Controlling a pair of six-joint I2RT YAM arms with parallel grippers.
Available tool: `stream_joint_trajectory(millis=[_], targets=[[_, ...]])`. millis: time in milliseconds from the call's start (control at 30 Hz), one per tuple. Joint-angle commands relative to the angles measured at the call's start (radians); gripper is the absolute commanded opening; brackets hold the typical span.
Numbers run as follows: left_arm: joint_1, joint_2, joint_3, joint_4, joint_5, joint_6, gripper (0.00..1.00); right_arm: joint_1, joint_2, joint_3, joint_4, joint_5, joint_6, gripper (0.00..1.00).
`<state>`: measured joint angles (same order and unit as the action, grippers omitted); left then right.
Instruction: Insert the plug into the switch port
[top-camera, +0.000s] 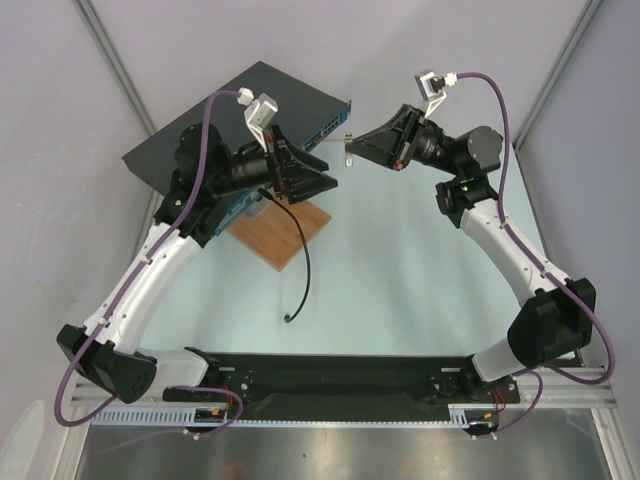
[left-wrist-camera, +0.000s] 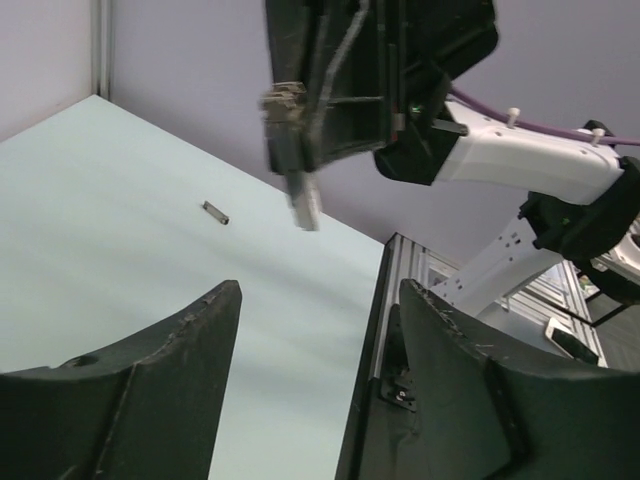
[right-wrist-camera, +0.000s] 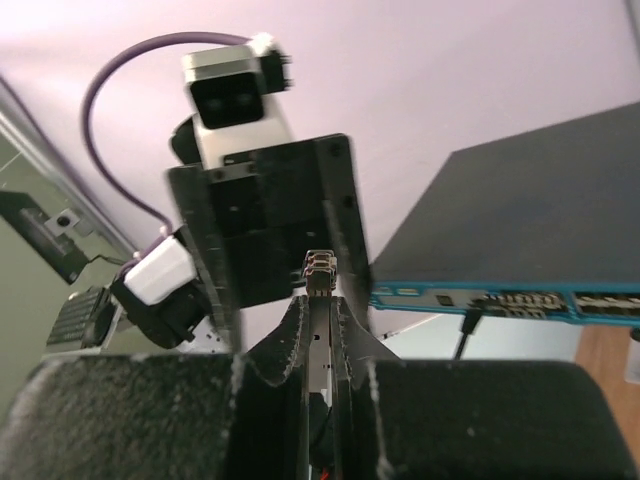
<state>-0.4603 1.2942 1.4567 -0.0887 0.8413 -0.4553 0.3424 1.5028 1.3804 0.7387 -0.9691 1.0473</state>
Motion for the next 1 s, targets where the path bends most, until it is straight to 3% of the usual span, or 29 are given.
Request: stream_joint_trajectory(millis=[0, 633, 767, 867, 933, 967], targets=[[-0.024, 0.002, -0.012, 0.073, -0.059, -0.009, 0.69, 0.027, -0.055, 0.028, 0.056, -0.003, -0.046, 0.00], [-0.064, 0.011, -0.070, 0.260, -0.044, -0.106, 0.50, 0.109, -0.055, -0.001, 0.022, -0.003, -0.093, 0.00], [-0.064, 0.014, -0.071, 0.268, -0.054, -0.117, 0.37, 0.113, -0.053, -0.003, 0.025, -0.010, -0.095, 0.00], [-0.064, 0.008, -0.075, 0.256, -0.070, -0.102, 0.17, 0.112, -0.058, -0.003, 0.007, -0.016, -0.115, 0.01], [-0.066, 0.002, -0.070, 0.216, -0.091, -0.060, 0.07, 0.100, -0.061, 0.002, -0.045, -0.020, -0.133, 0.17], [-0.064, -0.009, -0.058, 0.196, -0.100, -0.033, 0.00, 0.089, -0.067, 0.005, -0.067, -0.028, -0.150, 0.40]])
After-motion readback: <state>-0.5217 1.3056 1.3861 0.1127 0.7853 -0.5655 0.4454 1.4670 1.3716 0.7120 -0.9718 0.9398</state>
